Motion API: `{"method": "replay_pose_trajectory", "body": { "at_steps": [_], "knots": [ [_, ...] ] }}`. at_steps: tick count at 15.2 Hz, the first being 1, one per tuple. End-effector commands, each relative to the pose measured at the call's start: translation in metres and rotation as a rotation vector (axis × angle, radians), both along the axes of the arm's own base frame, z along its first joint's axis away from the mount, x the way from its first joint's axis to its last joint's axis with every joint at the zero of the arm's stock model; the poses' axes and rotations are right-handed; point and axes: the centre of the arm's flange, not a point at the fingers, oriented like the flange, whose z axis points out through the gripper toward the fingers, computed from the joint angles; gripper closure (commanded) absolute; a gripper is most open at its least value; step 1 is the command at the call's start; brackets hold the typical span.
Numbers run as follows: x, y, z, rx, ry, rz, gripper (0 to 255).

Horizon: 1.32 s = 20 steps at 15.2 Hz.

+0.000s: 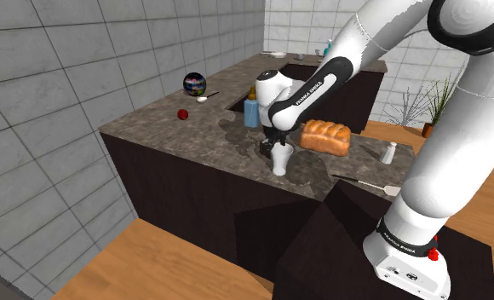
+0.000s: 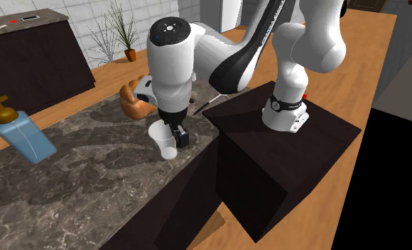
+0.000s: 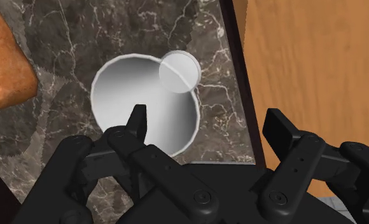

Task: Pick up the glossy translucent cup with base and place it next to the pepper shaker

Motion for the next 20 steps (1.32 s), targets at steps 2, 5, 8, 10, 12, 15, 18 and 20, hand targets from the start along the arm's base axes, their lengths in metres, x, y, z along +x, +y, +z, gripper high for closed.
{"method": "replay_pose_trajectory", "body": {
  "at_steps": [2, 5, 8, 10, 12, 15, 18, 20],
  "knots": [
    [0.009, -0.007, -0.017, -0.017, -0.008, -0.002, 0],
    [0.009, -0.011, -0.032, -0.017, -0.008, -0.002, 0],
    [0.009, -0.016, -0.05, -0.017, -0.008, -0.002, 0],
    [0.009, -0.016, -0.05, -0.017, -0.008, -0.002, 0],
    [0.009, -0.016, -0.05, -0.017, -0.008, -0.002, 0],
    [0.009, -0.016, -0.05, -0.017, -0.008, -0.002, 0],
    [0.009, -0.016, -0.05, -0.017, -0.008, -0.002, 255],
    [0.009, -0.016, -0.05, -0.017, -0.008, -0.002, 255]
  ]
}}
